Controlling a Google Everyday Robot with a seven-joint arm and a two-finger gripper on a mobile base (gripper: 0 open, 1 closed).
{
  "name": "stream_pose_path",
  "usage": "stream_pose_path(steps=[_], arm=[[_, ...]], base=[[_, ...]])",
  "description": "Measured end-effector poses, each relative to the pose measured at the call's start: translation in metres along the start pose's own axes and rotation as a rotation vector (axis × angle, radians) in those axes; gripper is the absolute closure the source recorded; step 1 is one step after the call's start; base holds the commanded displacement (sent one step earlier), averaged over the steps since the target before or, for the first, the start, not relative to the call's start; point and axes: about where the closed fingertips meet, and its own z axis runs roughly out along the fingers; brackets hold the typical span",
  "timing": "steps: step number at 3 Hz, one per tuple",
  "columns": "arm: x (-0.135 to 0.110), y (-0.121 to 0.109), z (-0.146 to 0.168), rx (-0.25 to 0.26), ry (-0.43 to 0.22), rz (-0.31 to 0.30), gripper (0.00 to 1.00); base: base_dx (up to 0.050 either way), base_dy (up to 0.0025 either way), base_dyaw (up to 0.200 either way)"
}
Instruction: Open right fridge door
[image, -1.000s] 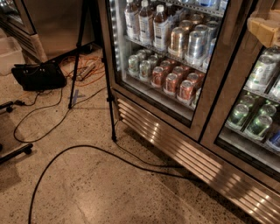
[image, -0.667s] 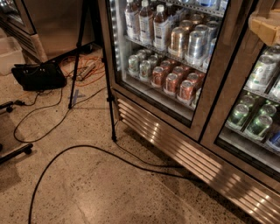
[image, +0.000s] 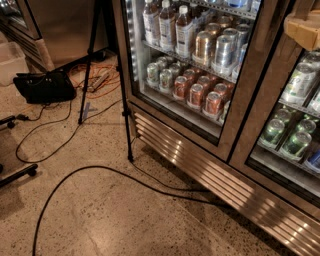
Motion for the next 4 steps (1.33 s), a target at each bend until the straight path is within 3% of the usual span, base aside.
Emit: stream_pose_path(steps=[1,4], arm=[[-0.0001,-0.0007,0.0001,0.000,0.000,0.000,1.00],[0.0021,0.0010,-0.0005,0.012,0.009,-0.005,1.00]], base=[[-0.050,0.00000,0.000],[0.000,0.00000,0.000]])
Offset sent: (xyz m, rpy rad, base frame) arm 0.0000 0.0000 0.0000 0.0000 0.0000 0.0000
